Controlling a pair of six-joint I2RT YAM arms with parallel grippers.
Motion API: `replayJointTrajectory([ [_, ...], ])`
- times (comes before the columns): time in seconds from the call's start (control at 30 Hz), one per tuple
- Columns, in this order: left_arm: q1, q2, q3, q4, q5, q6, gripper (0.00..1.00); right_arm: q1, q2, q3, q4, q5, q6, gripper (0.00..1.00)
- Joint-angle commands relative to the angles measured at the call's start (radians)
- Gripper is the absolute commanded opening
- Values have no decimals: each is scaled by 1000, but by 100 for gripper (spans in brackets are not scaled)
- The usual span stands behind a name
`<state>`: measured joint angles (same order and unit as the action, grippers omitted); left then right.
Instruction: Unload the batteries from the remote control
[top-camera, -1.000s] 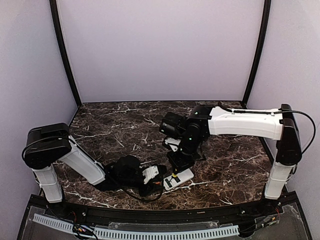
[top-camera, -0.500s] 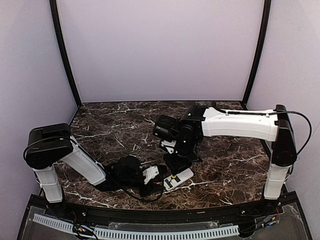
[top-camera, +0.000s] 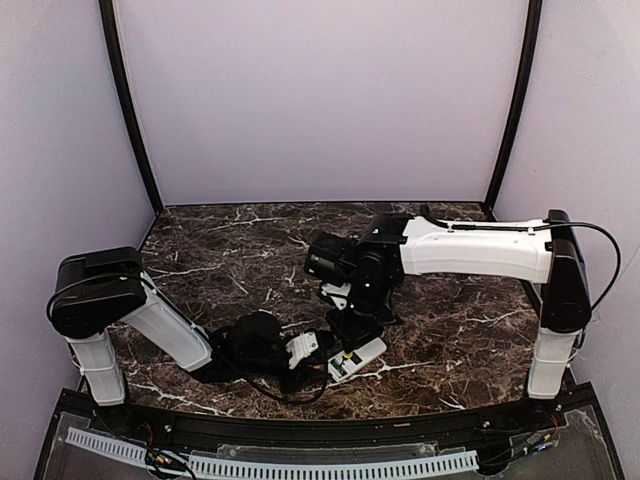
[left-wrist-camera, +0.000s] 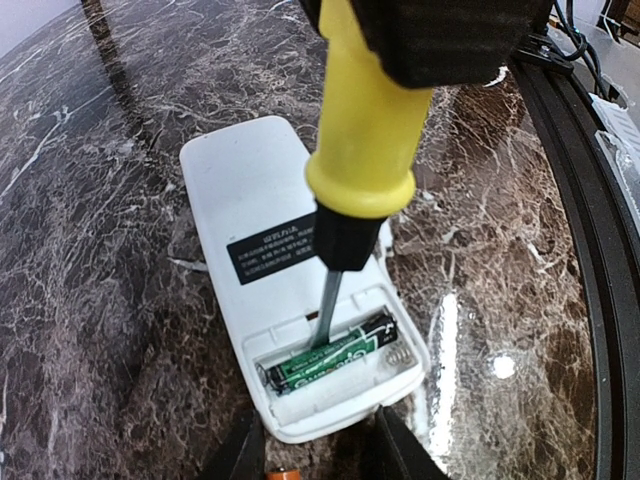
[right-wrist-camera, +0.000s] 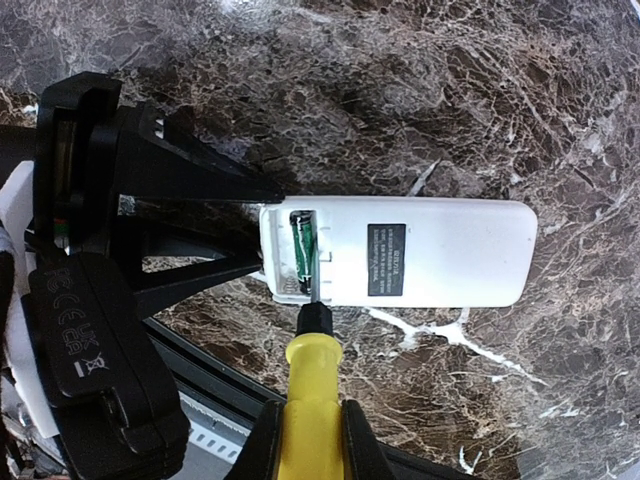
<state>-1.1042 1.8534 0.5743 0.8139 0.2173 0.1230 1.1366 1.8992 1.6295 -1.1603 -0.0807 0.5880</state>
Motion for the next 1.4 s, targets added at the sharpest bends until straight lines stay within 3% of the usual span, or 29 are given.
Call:
replayJointTrajectory([
  [0.0,-8,6,7,8,15,-4,37,4,-9,-24,27,-1,-14,0],
  [0.87,-10,7,13,-11,13,0,36,-132,-153,-296,251,-169,-78,0],
  [1.2,-10,9,12,-13,11,-1,36,-157,-165,-312,250,-214,-145,0],
  [1.37,-10,7,15,-21,7,0,36,-158,-142,-254,154,-176,-211,0],
])
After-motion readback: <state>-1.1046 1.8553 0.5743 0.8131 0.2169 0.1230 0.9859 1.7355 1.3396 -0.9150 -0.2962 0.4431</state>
